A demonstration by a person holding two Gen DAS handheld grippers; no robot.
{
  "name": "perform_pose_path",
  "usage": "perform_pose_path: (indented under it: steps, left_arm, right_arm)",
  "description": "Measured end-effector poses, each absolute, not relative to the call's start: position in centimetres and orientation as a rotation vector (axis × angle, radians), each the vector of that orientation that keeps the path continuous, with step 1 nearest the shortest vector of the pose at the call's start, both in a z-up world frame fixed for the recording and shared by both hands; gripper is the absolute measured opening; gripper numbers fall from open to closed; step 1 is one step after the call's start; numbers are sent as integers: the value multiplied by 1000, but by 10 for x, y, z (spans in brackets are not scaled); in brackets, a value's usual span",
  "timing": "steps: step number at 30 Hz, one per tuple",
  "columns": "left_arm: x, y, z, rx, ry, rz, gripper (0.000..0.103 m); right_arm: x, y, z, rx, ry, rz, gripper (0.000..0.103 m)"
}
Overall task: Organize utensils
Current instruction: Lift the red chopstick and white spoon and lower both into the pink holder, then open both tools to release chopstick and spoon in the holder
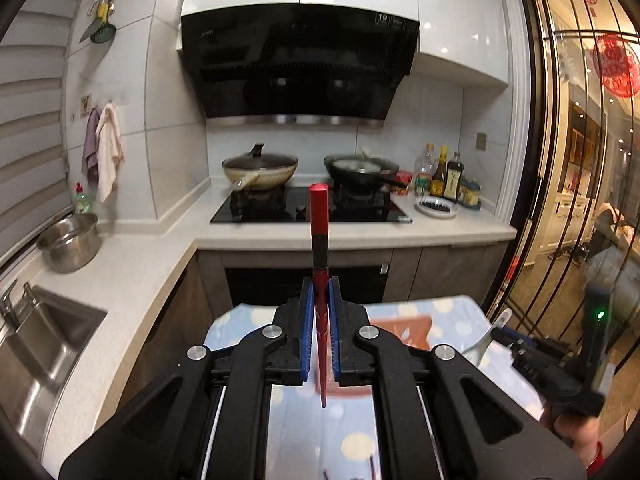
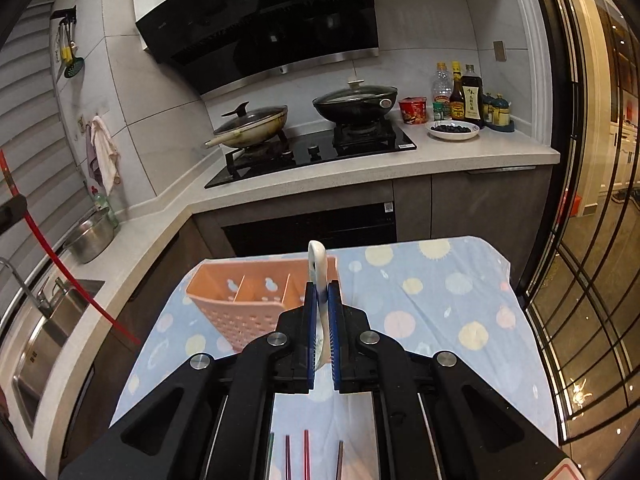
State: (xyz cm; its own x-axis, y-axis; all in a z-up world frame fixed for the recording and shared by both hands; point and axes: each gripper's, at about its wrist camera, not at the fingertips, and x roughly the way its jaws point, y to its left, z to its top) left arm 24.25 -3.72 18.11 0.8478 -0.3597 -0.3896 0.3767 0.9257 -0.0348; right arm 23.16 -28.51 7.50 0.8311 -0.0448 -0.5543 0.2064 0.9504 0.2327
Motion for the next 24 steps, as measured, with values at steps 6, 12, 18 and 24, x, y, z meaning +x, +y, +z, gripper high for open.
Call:
perform_pose_path:
  steps: [6,12,18,24]
  left_arm:
    - [298,-65,193,28,400,-411,7]
    - [340,-89,167,39,480,-400,7]
    - [359,-95,134,51,545,-396,7]
    - [369,-95,115,52,587,-381,7]
  right_arm:
    - [286,-292,69,287,603,-141,7]
    - [319,-298,47,307,658,-129,7]
    - [334,-298,25,296,702,-127,7]
    - [343,-296,11,284,728,-137,7]
